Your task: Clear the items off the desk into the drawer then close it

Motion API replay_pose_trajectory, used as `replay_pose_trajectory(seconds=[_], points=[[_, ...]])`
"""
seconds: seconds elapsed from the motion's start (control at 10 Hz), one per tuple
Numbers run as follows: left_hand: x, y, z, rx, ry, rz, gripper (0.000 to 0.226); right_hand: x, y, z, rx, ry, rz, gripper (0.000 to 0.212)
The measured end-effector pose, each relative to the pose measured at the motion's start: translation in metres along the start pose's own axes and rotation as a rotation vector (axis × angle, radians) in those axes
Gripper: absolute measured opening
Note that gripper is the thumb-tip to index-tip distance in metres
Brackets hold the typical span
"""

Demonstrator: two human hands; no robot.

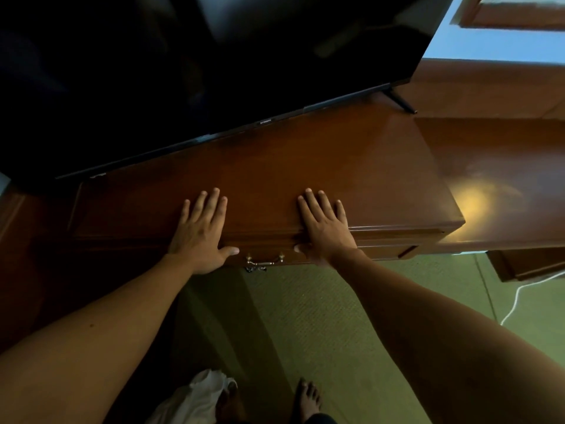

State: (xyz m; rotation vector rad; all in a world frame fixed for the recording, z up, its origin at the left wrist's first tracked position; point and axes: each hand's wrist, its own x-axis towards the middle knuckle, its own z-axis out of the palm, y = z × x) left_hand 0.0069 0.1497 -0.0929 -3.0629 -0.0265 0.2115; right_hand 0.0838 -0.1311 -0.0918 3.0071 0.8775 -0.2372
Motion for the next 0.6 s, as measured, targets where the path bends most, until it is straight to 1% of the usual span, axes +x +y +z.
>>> replay_pose_trajectory(seconds=[0.2,0.3,0.4,0.5,0.6], points=[[0.001,0.000,0.008,-0.004,0.084,-0.004,0.107,0.001,-0.005,0.004,0.004,0.048,0.029,0.105],[0.001,0.001,0.005,-0.025,0.067,-0.003,0.107,0.001,-0.005,0.001,0.018,0.032,0.020,0.104],[-0.001,0.003,-0.009,-0.070,-0.034,-0.017,0.106,0.000,-0.007,-0.009,0.043,-0.053,0.035,0.104],[0.003,0.004,-0.033,-0.102,-0.178,-0.028,0.107,0.005,-0.007,-0.027,0.127,-0.151,0.047,0.100],[0.008,0.005,-0.064,-0.232,-0.274,0.027,0.102,0.011,-0.008,-0.056,0.224,-0.196,0.005,0.091]])
